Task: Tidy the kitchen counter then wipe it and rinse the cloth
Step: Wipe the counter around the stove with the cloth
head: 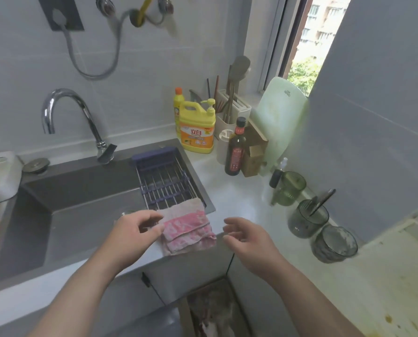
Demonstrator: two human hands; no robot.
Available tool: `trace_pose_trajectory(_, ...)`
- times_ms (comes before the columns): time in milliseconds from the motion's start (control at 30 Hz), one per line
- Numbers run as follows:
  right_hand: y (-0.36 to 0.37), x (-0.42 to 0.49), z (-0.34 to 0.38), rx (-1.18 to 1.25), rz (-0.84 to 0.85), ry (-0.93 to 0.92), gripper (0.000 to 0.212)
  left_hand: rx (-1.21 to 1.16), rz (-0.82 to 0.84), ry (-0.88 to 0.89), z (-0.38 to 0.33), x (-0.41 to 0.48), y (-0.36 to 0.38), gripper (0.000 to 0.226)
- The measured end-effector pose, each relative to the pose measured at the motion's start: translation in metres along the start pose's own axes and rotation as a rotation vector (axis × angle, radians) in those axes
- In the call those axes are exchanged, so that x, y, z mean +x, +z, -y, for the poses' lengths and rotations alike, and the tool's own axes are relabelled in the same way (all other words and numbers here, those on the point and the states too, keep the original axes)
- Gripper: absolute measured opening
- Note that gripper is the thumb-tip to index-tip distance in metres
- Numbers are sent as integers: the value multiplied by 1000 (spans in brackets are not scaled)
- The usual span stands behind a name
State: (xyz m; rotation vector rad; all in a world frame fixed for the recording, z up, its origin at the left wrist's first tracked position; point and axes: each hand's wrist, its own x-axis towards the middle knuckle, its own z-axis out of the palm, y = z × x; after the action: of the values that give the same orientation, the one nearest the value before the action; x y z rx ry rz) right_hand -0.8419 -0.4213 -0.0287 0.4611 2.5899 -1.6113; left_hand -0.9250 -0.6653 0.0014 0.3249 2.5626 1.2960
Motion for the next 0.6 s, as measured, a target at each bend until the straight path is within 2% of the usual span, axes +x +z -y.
trace_pose_trajectory(133,16,39,-10,-33,9,43,40,34,69,-33,21,55,6,22)
trace_pose_trajectory(267,34,74,-15,-37,-1,102,32,93,169,-33,44,115,15,22)
trace_pose_trajectory(400,53,105,-20,-54,-44,211,39,162,288,-31,67,168,24,26)
trace_pose_trajectory(600,78,133,-28,-102,-74,302,32,230,473,-45,96,214,44,42)
